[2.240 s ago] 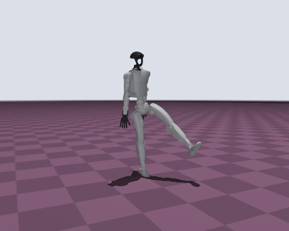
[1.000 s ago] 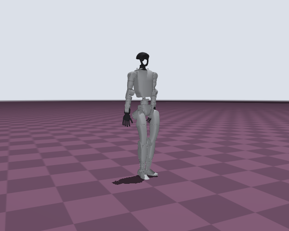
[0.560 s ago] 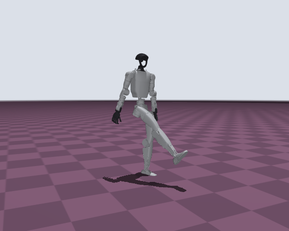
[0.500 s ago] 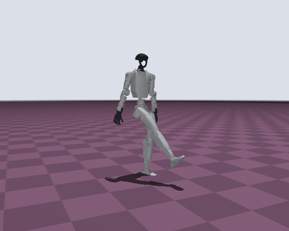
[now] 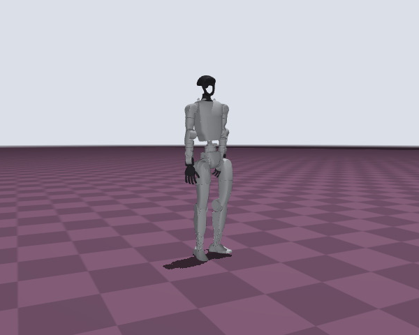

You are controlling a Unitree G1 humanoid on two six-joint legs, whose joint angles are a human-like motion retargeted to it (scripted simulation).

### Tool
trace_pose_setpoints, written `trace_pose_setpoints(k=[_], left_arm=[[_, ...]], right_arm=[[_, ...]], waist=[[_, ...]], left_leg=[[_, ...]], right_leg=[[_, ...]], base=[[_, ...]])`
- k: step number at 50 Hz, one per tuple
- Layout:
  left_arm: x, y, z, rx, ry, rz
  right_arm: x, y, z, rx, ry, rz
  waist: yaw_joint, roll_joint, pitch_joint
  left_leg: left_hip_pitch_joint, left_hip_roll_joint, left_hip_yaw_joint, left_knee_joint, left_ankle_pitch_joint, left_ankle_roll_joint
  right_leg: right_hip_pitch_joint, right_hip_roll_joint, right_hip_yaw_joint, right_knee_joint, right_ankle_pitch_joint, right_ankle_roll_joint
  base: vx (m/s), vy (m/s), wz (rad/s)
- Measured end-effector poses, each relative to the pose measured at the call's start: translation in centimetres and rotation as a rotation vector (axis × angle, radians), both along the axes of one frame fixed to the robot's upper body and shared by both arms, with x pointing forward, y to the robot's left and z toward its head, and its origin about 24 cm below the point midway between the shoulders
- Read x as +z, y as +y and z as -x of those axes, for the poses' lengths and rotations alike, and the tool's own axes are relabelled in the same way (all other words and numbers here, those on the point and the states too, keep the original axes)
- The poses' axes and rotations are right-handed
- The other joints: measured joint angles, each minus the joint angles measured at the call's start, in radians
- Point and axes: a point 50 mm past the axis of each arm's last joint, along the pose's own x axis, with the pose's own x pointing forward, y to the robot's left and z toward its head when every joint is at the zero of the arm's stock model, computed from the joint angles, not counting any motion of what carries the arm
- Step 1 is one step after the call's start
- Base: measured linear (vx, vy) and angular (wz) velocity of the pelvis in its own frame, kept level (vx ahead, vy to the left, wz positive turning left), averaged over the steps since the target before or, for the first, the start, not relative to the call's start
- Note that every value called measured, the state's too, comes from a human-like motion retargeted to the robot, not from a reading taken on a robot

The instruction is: In place motions

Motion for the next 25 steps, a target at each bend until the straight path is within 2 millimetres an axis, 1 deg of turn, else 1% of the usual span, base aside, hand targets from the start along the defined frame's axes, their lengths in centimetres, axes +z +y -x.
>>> trace_pose_setpoints(k=[3,4,7,9,11,15,17,20,22,25], left_arm=[[-0.5,-0.8,-2.1,0.076,-0.071,0.03],[-0.6,-0.9,-2.7,0.083,-0.091,0.042],[-0.9,-0.7,-4.4,0.044,-0.143,0.058],[-1.1,-0.1,-5.8,-0.03,-0.188,0.045],[-1.2,0.4,-7.0,-0.104,-0.232,0.029],[-1.3,0.7,-8.9,-0.195,-0.308,0.016],[-1.3,0.6,-9.5,-0.192,-0.33,0.018],[-1.3,0.5,-9.9,-0.165,-0.342,0.023],[-1.3,0.4,-9.7,-0.151,-0.33,0.025],[-1.3,0.5,-8.6,-0.15,-0.292,0.031]], right_arm=[[0.1,0.1,-1.7,0.043,-0.042,0.0],[0.2,0.1,-1.9,0.058,-0.052,0.002],[0.2,-0.2,-1.5,0.073,-0.06,0.012],[0.2,-0.8,-0.3,0.047,-0.032,0.033],[0.2,-1.5,1.3,0.004,0.016,0.058],[0.6,-2.6,4.6,-0.092,0.117,0.121],[0.7,-3.0,5.3,-0.12,0.135,0.146],[0.8,-3.2,5.5,-0.133,0.13,0.156],[0.8,-3.2,5.5,-0.135,0.12,0.147],[0.7,-3.0,5.4,-0.14,0.105,0.128]], waist=[[-0.075,0.006,0.04],[-0.098,0.009,0.047],[-0.145,0.015,0.048],[-0.146,0.015,0.043],[-0.124,0.014,0.036],[-0.075,0.02,0.01],[-0.079,0.024,0.01],[-0.103,0.032,0.015],[-0.12,0.038,0.013],[-0.126,0.045,0.004]], left_leg=[[-0.006,0.008,-0.012,-0.003,0.01,-0.005],[-0.009,0.011,-0.016,-0.003,0.012,-0.007],[-0.015,0.017,-0.029,-0.001,0.015,-0.012],[-0.014,0.016,-0.034,-0.001,0.015,-0.015],[-0.009,0.016,-0.032,-0.004,0.014,-0.02],[-0.013,0.024,-0.024,-0.008,0.013,-0.032],[-0.016,0.029,-0.024,-0.008,0.015,-0.04],[-0.019,0.037,-0.03,-0.006,0.019,-0.053],[-0.021,0.041,-0.037,-0.006,0.021,-0.065],[-0.019,0.047,-0.042,-0.007,0.021,-0.079]], right_leg=[[-0.007,0.013,0.0,0.019,-0.015,-0.013],[-0.007,0.014,-0.005,0.022,-0.019,-0.014],[-0.003,0.019,-0.016,0.017,-0.022,-0.016],[0.004,0.022,-0.017,0.005,-0.019,-0.018],[0.01,0.024,-0.016,-0.005,-0.015,-0.019],[0.005,0.031,-0.015,-0.015,-0.012,-0.024],[0.002,0.036,-0.011,-0.013,-0.014,-0.027],[0.003,0.044,-0.012,-0.011,-0.019,-0.032],[0.006,0.049,-0.017,-0.011,-0.024,-0.036],[0.009,0.056,-0.015,-0.011,-0.029,-0.042]], base=[[-0.24,-0.12,0.16],[-0.18,-0.05,0.29],[-0.09,-0.04,0.26],[-0.04,-0.08,0.15],[0.02,-0.09,-0.01],[0.01,-0.09,-0.08],[-0.1,-0.09,0.02],[-0.08,-0.04,0.11],[-0.06,-0.05,0.16],[-0.04,-0.05,0.07]])
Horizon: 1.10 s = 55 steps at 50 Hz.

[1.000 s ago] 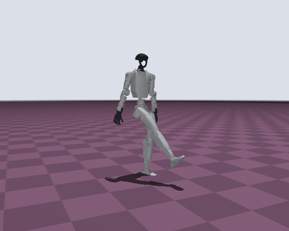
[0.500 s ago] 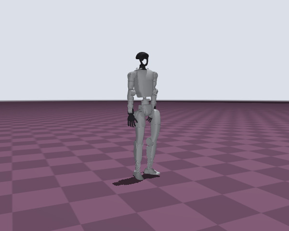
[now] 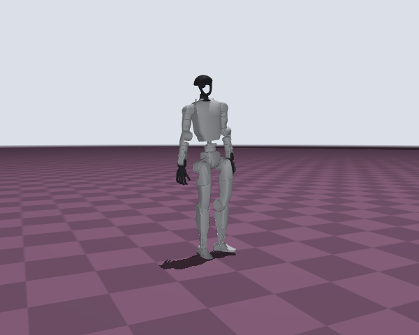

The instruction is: In place motions

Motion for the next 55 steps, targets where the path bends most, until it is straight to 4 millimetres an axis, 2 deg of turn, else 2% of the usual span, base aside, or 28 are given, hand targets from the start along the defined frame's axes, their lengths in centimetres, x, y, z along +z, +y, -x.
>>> trace_pose_setpoints(k=[6,10,12,15,17,19,22,25,28,30,33,35,37,40,43,46,49,52,53,55], left_arm=[[0.4,0.1,4.0,0.022,0.13,-0.002],[0.8,-0.2,6.6,0.068,0.206,0.001],[0.8,-0.4,7.0,0.086,0.206,0.006],[0.6,-0.5,6.1,0.081,0.163,0.013],[0.5,-0.6,5.4,0.069,0.126,0.013],[0.5,-0.8,5.1,0.062,0.104,0.013],[0.4,-1.0,5.0,0.052,0.094,0.016],[0.4,-1.3,4.9,0.032,0.094,0.042],[0.5,-2.4,5.7,0.025,0.131,0.071],[0.7,-2.9,6.6,0.043,0.161,0.089],[1.0,-3.5,7.8,0.08,0.2,0.117],[1.1,-3.7,8.3,0.094,0.224,0.129],[1.2,-4.0,8.6,0.097,0.249,0.139],[1.3,-4.5,8.8,0.1,0.257,0.158],[1.3,-4.8,9.0,0.12,0.246,0.156],[1.3,-4.5,9.0,0.118,0.237,0.145],[1.0,-3.2,7.8,0.087,0.207,0.11],[0.6,-1.1,5.9,0.054,0.152,0.043],[0.5,-0.3,5.2,0.046,0.133,0.018],[0.4,1.0,3.7,0.037,0.09,-0.03]], right_arm=[[-0.3,0.8,-0.9,0.006,-0.052,-0.022],[-0.4,1.4,-2.2,0.029,-0.073,-0.044],[-0.5,1.5,-3.3,0.041,-0.1,-0.046],[-0.4,1.1,-4.7,0.039,-0.154,-0.034],[-0.2,0.6,-5.2,0.04,-0.167,-0.017],[0.0,0.1,-5.3,0.049,-0.153,0.01],[0.1,-0.5,-5.2,0.064,-0.135,0.049],[0.2,-0.7,-5.3,0.069,-0.144,0.037],[0.2,-1.1,-4.6,0.054,-0.148,0.043],[0.1,-0.9,-4.0,0.044,-0.143,0.039],[0.0,-0.3,-3.8,0.041,-0.139,0.027],[-0.1,-0.1,-4.2,0.047,-0.147,0.021],[-0.1,0.1,-4.8,0.062,-0.164,0.012],[0.0,-0.1,-5.9,0.096,-0.192,-0.001],[0.0,0.4,-6.4,0.125,-0.217,-0.019],[0.0,0.2,-5.9,0.109,-0.222,-0.026],[0.0,-0.1,-5.0,0.061,-0.205,-0.016],[0.0,-0.2,-4.0,0.012,-0.174,0.006],[-0.1,-0.2,-3.5,-0.001,-0.16,0.012],[0.0,-0.3,-2.6,-0.022,-0.136,0.018]], waist=[[-0.008,0.011,-0.028],[-0.002,0.0,-0.027],[-0.002,-0.018,-0.019],[0.015,-0.061,0.035],[0.052,-0.056,0.081],[0.089,-0.045,0.113],[0.159,-0.029,0.175],[0.28,-0.019,0.254],[0.368,-0.073,0.317],[0.429,-0.135,0.346],[0.499,-0.218,0.397],[0.515,-0.238,0.417],[0.512,-0.225,0.418],[0.462,-0.181,0.384],[0.385,-0.108,0.314],[0.284,-0.081,0.23],[0.217,-0.084,0.175],[0.165,-0.088,0.147],[0.149,-0.084,0.135],[0.118,-0.07,0.115]], left_leg=[[-0.002,0.012,0.017,0.031,-0.027,-0.022],[-0.033,0.007,0.062,0.15,-0.077,-0.012],[-0.115,-0.006,0.087,0.325,-0.061,0.023],[-0.298,-0.039,0.098,0.673,-0.045,0.128],[-0.391,-0.027,0.115,0.739,-0.049,0.082],[-0.474,-0.011,0.113,0.676,-0.019,-0.004],[-0.603,0.045,0.081,0.457,-0.006,-0.135],[-0.725,0.131,-0.042,0.248,-0.028,-0.254],[-0.845,0.143,-0.069,0.207,-0.041,-0.27],[-0.915,0.157,-0.112,0.251,-0.037,-0.27],[-0.916,0.179,-0.181,0.243,-0.048,-0.27],[-0.891,0.188,-0.202,0.191,-0.071,-0.27],[-0.845,0.197,-0.181,0.156,-0.083,-0.27],[-0.751,0.194,-0.089,0.151,-0.073,-0.27],[-0.64,0.212,-0.099,0.203,-0.049,-0.27],[-0.563,0.107,-0.117,0.366,0.003,-0.195],[-0.466,-0.008,-0.074,0.548,0.026,-0.083],[-0.321,-0.062,-0.024,0.579,0.035,-0.003],[-0.267,-0.078,-0.033,0.543,0.035,0.001],[-0.153,-0.1,-0.053,0.429,-0.078,-0.025]], right_leg=[[0.001,0.011,0.019,0.006,-0.016,-0.014],[0.002,0.003,0.066,0.022,-0.03,-0.025],[0.003,-0.022,0.083,0.025,-0.032,-0.024],[0.031,-0.077,0.079,0.021,-0.026,-0.02],[0.039,-0.074,0.078,0.022,-0.016,-0.025],[0.041,-0.058,0.083,0.025,-0.014,-0.038],[0.051,-0.023,0.114,0.035,-0.02,-0.067],[0.073,0.0,0.187,0.053,-0.025,-0.091],[0.097,-0.092,0.237,0.082,-0.037,-0.077],[0.078,-0.149,0.281,0.114,-0.04,-0.09],[0.043,-0.21,0.332,0.153,-0.033,-0.112],[0.038,-0.228,0.343,0.153,-0.026,-0.108],[0.038,-0.217,0.336,0.142,-0.016,-0.101],[0.027,-0.174,0.298,0.133,-0.008,-0.091],[0.011,-0.057,0.261,0.107,-0.001,-0.106],[-0.017,-0.032,0.207,0.085,0.003,-0.096],[-0.037,-0.049,0.165,0.076,0.002,-0.08],[-0.035,-0.058,0.123,0.067,-0.005,-0.066],[-0.035,-0.056,0.105,0.063,-0.009,-0.062],[-0.032,-0.043,0.069,0.059,-0.02,-0.056]], base=[[-0.04,-0.06,-0.1],[-0.13,-0.1,-0.34],[-0.17,-0.02,0.02],[-0.25,-0.02,-0.01],[-0.25,0.03,-0.48],[-0.21,0.03,-0.48],[-0.21,-0.03,-0.66],[-0.17,-0.02,-1.35],[-0.02,0.12,-0.96],[0.03,-0.12,-1.15],[0.0,-0.18,-1.13],[-0.06,-0.13,-0.47],[-0.01,-0.04,-0.09],[0.0,0.0,0.31],[0.04,-0.15,0.54],[0.16,0.01,0.98],[0.12,0.03,0.86],[0.08,0.01,0.93],[0.11,0.0,1.1],[0.14,0.01,1.12]])
